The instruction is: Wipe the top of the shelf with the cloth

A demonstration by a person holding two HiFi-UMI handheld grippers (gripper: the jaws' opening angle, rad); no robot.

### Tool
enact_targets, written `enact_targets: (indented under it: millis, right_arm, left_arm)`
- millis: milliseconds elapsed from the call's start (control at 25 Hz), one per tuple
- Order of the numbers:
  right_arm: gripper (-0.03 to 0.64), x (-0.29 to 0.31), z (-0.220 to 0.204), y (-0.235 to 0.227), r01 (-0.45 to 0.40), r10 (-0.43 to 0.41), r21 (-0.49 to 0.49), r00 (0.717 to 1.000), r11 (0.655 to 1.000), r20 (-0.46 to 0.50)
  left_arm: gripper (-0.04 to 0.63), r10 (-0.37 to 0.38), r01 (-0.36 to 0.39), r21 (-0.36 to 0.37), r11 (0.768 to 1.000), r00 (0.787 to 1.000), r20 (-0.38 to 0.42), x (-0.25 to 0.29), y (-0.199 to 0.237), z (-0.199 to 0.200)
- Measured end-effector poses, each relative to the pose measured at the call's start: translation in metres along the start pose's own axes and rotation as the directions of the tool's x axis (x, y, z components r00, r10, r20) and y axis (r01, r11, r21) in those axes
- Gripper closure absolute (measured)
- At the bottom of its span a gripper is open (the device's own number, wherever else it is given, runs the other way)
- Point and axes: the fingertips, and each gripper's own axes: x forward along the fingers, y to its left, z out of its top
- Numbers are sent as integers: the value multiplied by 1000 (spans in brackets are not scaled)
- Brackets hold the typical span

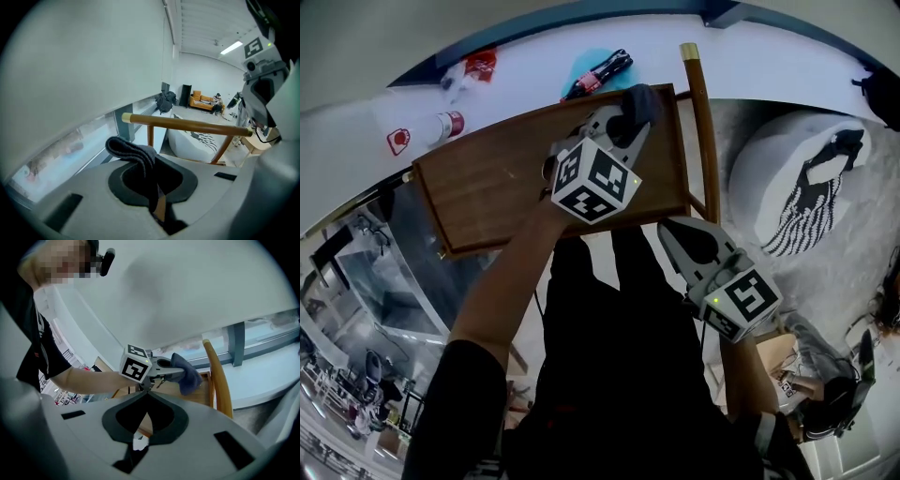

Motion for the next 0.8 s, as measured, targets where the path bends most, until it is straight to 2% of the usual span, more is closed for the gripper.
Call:
enact_targets:
  millis: [240, 440, 640, 800]
  right_arm:
    - [612, 13, 18, 23, -14, 16, -67, 1000, 998, 22]
    - [612, 36, 27, 60, -53, 54, -117, 998, 992, 12]
    - [612, 72, 25, 112, -121, 117, -173, 993, 978, -32]
    - [612, 101, 16, 151, -172, 160, -193, 984, 966, -80]
  left_arm:
    - [560, 87, -85, -49, 995, 995, 45, -77, 19, -6]
    - [560, 180, -177, -90, 980, 983, 32, -149, 36, -41]
    - [560, 276, -275, -154, 949, 961, -17, -222, 52, -101]
    - [560, 349, -361, -206, 910, 933, -91, -280, 65, -159]
